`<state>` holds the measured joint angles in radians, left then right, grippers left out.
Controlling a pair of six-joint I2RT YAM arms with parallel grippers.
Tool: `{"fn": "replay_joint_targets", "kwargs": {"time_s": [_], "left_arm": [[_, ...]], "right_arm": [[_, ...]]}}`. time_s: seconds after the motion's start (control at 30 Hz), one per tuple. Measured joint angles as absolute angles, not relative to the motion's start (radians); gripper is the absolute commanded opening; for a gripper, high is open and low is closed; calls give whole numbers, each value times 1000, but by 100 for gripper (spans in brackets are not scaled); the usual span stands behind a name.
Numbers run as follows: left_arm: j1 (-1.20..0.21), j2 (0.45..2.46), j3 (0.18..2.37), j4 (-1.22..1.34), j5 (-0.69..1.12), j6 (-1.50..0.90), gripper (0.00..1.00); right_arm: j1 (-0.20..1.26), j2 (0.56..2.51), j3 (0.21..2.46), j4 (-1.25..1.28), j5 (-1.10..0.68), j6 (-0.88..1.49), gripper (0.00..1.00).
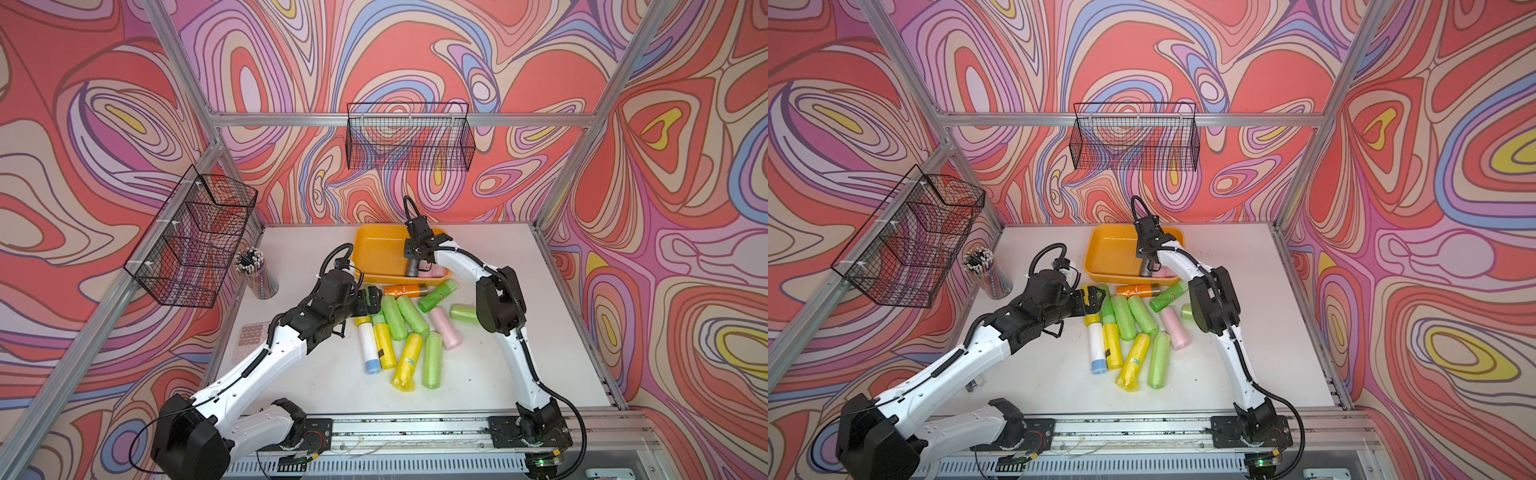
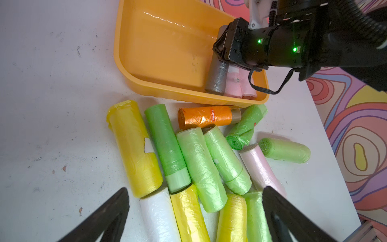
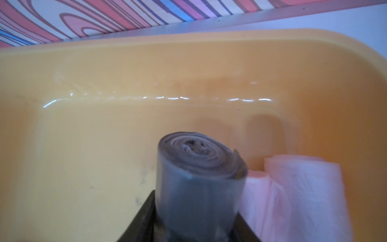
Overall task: Put the roll of trash bags into the storage box
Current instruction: Place the roll of trash bags in the storage box.
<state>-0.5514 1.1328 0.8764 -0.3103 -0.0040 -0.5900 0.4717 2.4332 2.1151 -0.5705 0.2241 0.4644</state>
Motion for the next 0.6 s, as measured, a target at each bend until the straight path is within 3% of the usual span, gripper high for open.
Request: {"fn": "replay_joint_targets", "kwargs": {"time_s": [0.13, 0.47, 0.6], "left_arm": [[-551, 1134, 892, -315, -15, -576, 100], [-550, 1133, 939, -403, -50, -558, 100], [-550, 1133, 1001, -449, 3, -561, 100]], "right_arm": [[473, 2433, 2118, -570, 220, 458, 77], [471, 2342, 2104, -600, 186, 489, 83], [471, 2170, 1954, -577, 162, 506, 94]]}}
